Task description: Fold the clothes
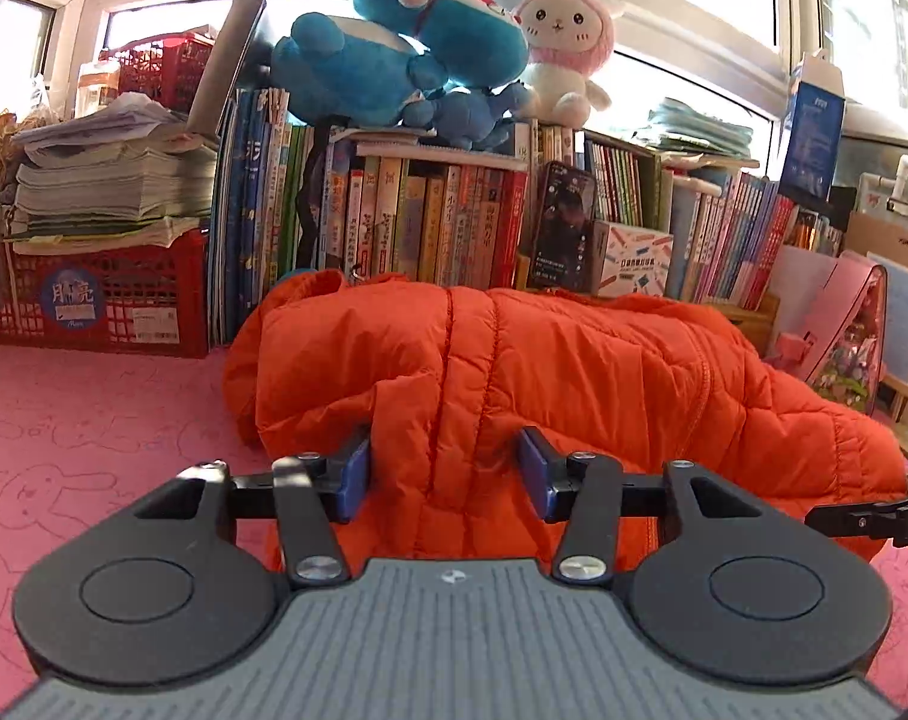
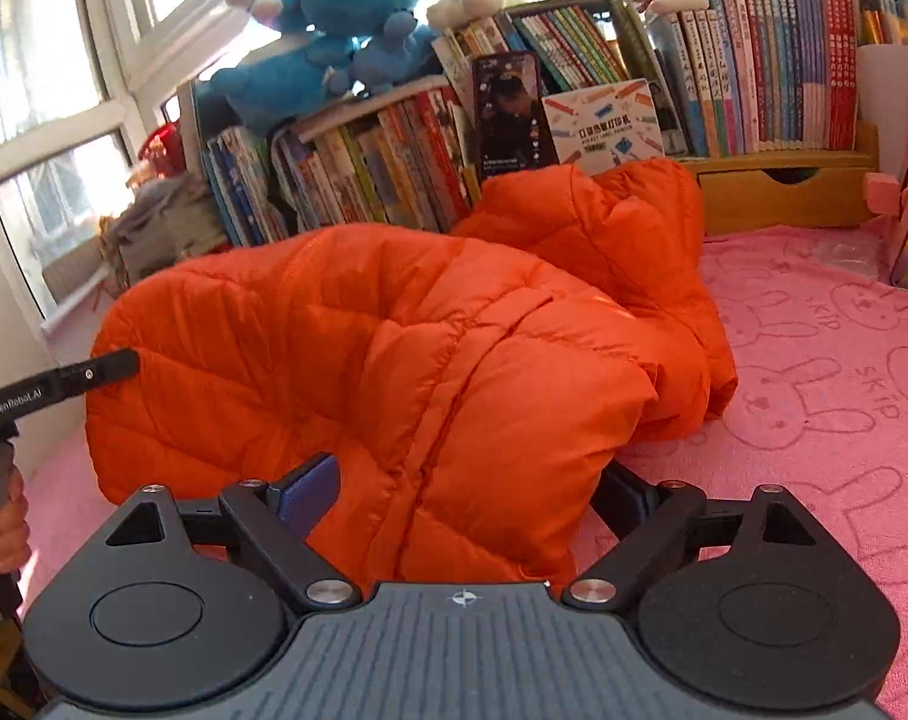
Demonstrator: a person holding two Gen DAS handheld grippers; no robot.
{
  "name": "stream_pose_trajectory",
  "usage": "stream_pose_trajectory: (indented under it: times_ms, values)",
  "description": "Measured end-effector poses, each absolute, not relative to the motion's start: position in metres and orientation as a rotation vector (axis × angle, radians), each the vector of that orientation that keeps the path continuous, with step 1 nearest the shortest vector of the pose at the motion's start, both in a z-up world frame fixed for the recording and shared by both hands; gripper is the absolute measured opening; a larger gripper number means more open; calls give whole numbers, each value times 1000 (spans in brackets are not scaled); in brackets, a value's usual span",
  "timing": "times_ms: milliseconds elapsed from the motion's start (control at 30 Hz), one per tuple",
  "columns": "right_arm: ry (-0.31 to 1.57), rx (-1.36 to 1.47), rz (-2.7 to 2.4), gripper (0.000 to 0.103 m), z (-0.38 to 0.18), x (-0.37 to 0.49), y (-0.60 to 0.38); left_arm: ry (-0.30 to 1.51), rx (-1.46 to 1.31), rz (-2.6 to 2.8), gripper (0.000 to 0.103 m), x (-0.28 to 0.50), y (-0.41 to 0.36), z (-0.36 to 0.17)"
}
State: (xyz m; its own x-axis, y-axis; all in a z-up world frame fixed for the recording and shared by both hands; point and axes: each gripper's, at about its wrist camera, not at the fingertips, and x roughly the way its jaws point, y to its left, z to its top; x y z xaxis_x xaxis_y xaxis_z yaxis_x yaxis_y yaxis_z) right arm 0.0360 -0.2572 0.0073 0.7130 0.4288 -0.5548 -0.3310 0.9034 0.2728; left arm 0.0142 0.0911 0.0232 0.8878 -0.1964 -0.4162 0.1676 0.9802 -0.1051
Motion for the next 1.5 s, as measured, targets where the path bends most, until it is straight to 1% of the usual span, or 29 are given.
stream_pose_trajectory:
  times_ms: [67,133,200,233,267,300,333,367,433,467,500,633,700,733,800,833,900,967,1000,1033,1100,1133,1167,1267,1500]
  values:
    - [687,114,438,99,-12,31,-243,472,-44,-170,63,14,91,9]
    - [729,118,448,98,-25,31,-234,484,-26,-156,65,13,89,3]
    - [785,172,446,80,-29,32,-231,478,-20,-144,65,10,89,3]
    - [819,237,467,61,-28,34,-233,473,-27,-147,65,8,91,6]
    - [853,336,513,48,-26,35,-240,467,-33,-149,66,5,93,8]
    - [884,462,576,42,-24,35,-249,462,-40,-152,67,3,96,11]
    - [912,590,639,31,-23,35,-258,459,-49,-154,68,0,98,13]
    - [940,721,698,28,-22,34,-268,456,-57,-156,70,-4,101,15]
    - [986,967,793,25,-28,25,-286,451,-65,-160,74,-14,107,16]
    - [997,1050,821,25,-30,19,-295,452,-63,-164,75,-20,109,15]
    - [995,1070,818,25,-30,11,-302,460,-56,-168,76,-26,110,14]
    - [1001,1071,704,25,-36,-7,-331,470,49,-192,78,-57,103,10]
    - [1029,1102,638,25,-46,-5,-340,447,125,-206,86,-76,94,8]
    - [1045,1123,606,25,-53,-2,-344,428,171,-221,88,-85,88,7]
    - [1062,1182,604,25,-65,2,-342,390,262,-250,98,-105,74,4]
    - [1066,1217,619,27,-71,3,-338,375,301,-267,99,-113,66,2]
    - [1070,1271,645,35,-81,7,-330,372,342,-320,99,-124,50,-3]
    - [1065,1202,649,59,-80,7,-316,386,331,-383,99,-126,36,-7]
    - [1065,1156,647,63,-79,7,-308,394,319,-413,99,-126,29,-10]
    - [1069,1114,644,63,-78,7,-300,402,308,-441,99,-125,23,-12]
    - [1090,1070,641,60,-77,6,-288,417,286,-484,99,-120,10,-15]
    - [1090,1097,652,45,-75,5,-289,424,275,-506,99,-118,4,-16]
    - [1090,1123,663,33,-74,3,-290,427,272,-527,99,-116,-3,-18]
    - [1089,1203,697,29,-69,-1,-293,411,305,-574,99,-116,-21,-22]
    - [1081,1388,776,29,-59,-10,-300,304,405,-566,101,-126,-52,-27]
